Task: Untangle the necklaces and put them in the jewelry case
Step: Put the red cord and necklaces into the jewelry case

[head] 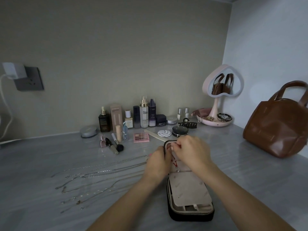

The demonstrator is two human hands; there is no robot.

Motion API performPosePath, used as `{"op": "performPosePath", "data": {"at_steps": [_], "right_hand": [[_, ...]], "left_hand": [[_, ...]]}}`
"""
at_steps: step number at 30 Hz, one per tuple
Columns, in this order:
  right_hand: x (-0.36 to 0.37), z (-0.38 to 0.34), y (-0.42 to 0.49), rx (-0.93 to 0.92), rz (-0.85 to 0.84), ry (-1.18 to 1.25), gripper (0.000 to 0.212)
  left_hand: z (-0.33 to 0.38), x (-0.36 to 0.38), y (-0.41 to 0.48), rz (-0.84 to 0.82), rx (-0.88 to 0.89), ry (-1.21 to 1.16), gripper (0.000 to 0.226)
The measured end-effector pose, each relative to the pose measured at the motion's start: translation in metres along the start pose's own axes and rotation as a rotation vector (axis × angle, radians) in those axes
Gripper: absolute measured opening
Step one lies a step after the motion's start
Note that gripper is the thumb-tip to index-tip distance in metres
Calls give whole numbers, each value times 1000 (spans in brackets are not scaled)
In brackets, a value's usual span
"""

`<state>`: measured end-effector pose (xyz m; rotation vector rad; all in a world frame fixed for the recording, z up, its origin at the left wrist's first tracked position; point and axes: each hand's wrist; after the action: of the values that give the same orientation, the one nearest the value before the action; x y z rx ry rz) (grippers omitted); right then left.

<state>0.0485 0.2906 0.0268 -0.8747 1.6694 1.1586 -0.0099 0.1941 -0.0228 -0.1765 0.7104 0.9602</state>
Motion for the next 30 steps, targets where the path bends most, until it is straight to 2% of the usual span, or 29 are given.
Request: {"op": "performPosePath", "data": {"at_steps": [3,6,9,12,16,21,22,24,26,30], "right_hand": [[1,2,-4,69,-21,74,24],[8,7,-10,113,-62,121,32],[17,12,-21,97,-108,138,39],[22,16,-27,70,-141,149,32],[19,19,-32,64,-91,130,49],[3,13,-32,-34,2,145,27],[2,8,-32,-83,-12,167,23],[5,-6,-31,-183,-75,180,19],[11,-20,-30,-249,-135,167,20],[19,-42,-24,-300,-212,184,20]], "left_hand": [[2,3,-3,33,15,-30,36],[6,3,-6,18,16,-140,28],[7,3,-6,-24,-39,-329,19],[5,5,-3,-42,-93,-383,13],[2,6,-6,-112,-142,-282,14],[-6,-1,-18,-224,-140,-260,18],[-8,-3,-21,-245,-104,-261,18],[-11,-11,-26,-286,-28,-236,2],[-14,-24,-32,-315,26,-146,13],[-30,-56,-44,-311,30,77,12]]}}
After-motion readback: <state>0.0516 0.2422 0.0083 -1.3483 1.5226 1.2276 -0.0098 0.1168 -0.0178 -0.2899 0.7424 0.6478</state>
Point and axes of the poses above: each hand's wrist, its own y-axis towards the middle knuckle, its own x-axis out of the palm, z = x × y, and after that the axes turned 14 degrees about -z, right-handed
